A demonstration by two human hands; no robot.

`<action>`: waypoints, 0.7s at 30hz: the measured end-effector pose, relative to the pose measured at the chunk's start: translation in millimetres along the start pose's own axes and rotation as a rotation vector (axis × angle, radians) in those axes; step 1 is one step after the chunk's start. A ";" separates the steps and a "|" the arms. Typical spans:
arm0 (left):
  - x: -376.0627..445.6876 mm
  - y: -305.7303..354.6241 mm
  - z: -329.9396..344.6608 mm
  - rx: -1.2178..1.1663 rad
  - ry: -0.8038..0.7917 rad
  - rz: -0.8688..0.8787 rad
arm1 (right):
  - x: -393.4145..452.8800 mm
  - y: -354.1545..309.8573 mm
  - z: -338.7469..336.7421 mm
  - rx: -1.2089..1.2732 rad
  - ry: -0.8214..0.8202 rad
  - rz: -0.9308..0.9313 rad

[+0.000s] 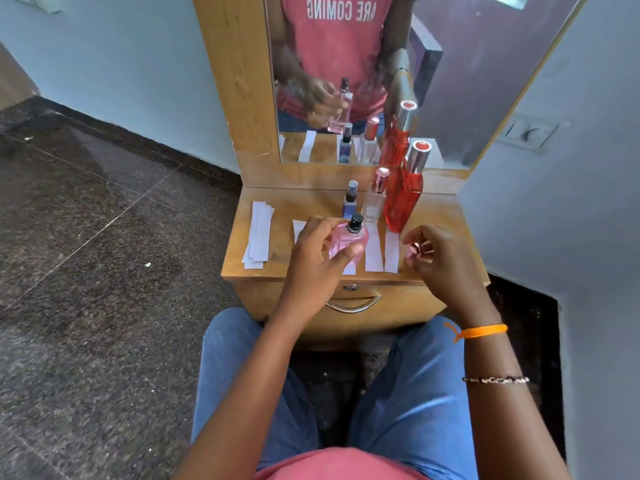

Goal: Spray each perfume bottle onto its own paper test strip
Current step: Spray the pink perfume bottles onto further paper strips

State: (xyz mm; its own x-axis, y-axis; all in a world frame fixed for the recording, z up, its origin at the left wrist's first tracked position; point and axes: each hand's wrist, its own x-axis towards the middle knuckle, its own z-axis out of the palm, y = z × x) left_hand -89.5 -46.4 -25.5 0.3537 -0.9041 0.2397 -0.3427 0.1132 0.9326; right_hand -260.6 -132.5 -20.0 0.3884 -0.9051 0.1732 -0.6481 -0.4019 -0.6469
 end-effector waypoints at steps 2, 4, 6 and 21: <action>-0.5 -0.8 2.9 -0.006 -0.040 -0.008 | -2.0 2.5 3.3 -0.011 -0.013 0.021; -2.4 0.0 5.2 -0.021 -0.061 -0.007 | -3.2 0.7 1.5 -0.051 0.022 -0.009; -3.3 0.5 5.7 -0.034 -0.047 -0.030 | -3.4 -6.3 -5.8 -0.039 0.069 -0.101; 16.9 -8.2 -27.5 0.627 0.135 -0.230 | -13.0 -42.3 18.3 0.469 -0.301 -0.104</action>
State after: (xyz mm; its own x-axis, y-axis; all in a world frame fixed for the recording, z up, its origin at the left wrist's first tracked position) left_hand -56.8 -51.3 -21.7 0.5698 -0.8124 0.1236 -0.6711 -0.3732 0.6406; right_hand -226.3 -101.2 -8.5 0.6491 -0.7566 0.0789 -0.2622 -0.3199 -0.9104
